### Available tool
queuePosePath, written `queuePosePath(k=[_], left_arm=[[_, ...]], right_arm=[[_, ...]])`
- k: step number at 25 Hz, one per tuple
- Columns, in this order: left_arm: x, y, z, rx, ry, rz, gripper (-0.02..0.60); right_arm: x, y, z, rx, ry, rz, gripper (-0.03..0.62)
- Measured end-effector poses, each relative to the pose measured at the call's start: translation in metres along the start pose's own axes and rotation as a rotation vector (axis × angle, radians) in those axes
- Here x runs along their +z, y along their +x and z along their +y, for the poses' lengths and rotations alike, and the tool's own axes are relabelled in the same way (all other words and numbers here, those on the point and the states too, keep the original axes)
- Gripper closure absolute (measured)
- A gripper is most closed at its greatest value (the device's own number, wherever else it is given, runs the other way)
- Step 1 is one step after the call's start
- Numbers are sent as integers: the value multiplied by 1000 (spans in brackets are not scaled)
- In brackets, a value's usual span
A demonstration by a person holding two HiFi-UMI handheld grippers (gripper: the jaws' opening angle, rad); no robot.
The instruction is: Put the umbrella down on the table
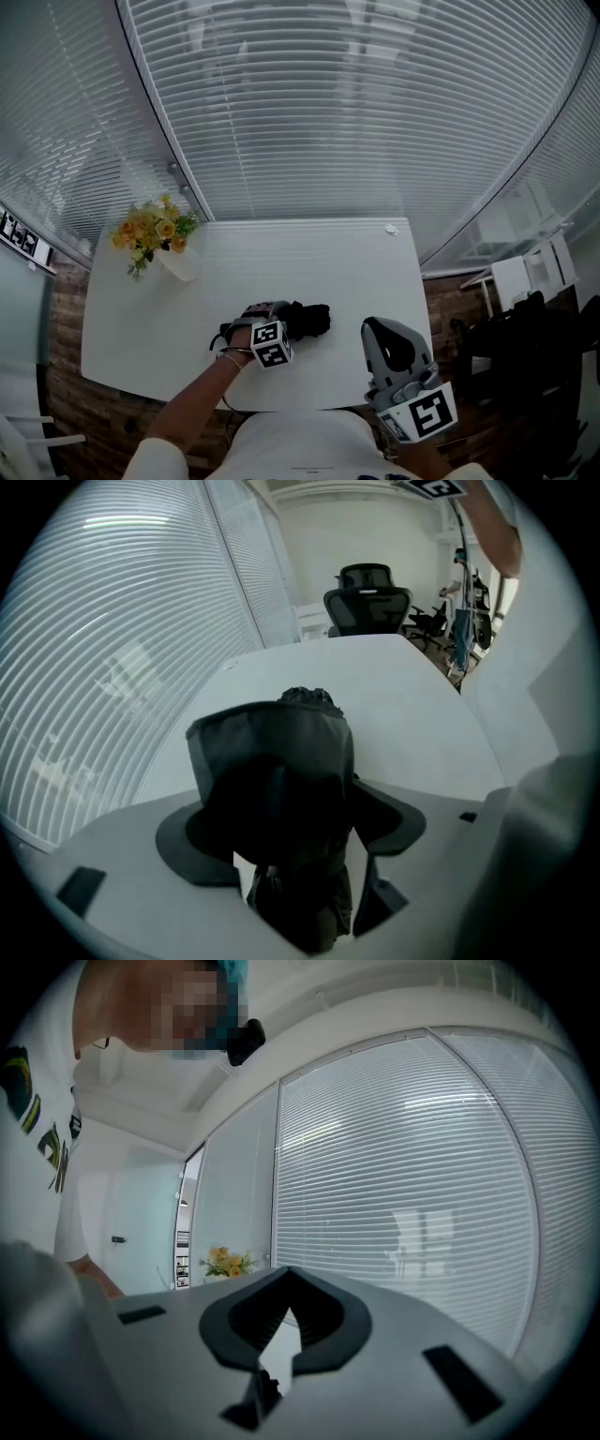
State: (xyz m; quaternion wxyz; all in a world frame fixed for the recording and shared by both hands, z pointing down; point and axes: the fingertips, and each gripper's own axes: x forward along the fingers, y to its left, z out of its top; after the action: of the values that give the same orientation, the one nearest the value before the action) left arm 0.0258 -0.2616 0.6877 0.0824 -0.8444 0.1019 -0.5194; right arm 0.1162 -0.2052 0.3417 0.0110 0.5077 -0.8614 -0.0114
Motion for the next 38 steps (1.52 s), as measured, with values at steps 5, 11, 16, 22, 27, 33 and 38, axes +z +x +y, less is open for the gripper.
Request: queuePosePath(k=[5, 11, 16, 22, 27, 33, 38], left_arm=[[11, -31, 11, 53, -64, -62, 235], [23, -81, 43, 184, -247, -233, 235], [40, -138, 57, 284, -368, -416, 236], [61, -218, 67, 393, -534, -693, 272], [58, -266, 72, 498, -641, -843, 369], [64, -322, 67, 603, -677, -950, 431], [63, -344, 59, 645, -694, -988, 501]], right_arm=[[2, -2, 1, 4, -2, 0, 585], [-8, 2, 2, 9, 6, 15, 585], [-8, 4, 7, 18, -3, 17, 585], [-5, 5, 11, 23, -17, 12, 585], [-3, 7, 15, 25, -25, 10, 585], [3, 7, 22, 30, -35, 14, 585], [2, 9, 29, 38, -47, 19, 585]])
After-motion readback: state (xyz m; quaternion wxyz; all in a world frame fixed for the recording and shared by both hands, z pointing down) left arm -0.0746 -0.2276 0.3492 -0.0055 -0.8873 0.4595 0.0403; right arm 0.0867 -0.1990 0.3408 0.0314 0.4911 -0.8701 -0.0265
